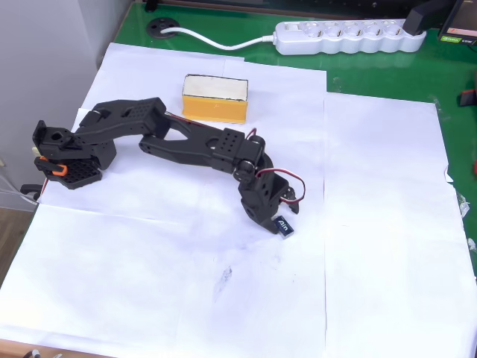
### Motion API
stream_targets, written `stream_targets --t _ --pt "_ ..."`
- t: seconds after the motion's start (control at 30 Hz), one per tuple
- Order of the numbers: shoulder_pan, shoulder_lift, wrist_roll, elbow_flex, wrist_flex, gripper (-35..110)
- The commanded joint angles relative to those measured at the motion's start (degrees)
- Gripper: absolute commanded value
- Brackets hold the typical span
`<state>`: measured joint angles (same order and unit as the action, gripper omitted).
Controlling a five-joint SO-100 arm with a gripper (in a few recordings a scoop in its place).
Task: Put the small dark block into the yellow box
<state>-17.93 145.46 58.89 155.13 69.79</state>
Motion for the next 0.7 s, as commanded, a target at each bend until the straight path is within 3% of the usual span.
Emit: stream_targets --t 0.0,0.23,0.67 --pt "-0.2 -1.1 0.4 5.3 0.4 12" --pt "-0.4 -1.1 0.8 5.3 0.9 1" --pt "-0.6 -5.9 -1.9 5.4 0.9 0"
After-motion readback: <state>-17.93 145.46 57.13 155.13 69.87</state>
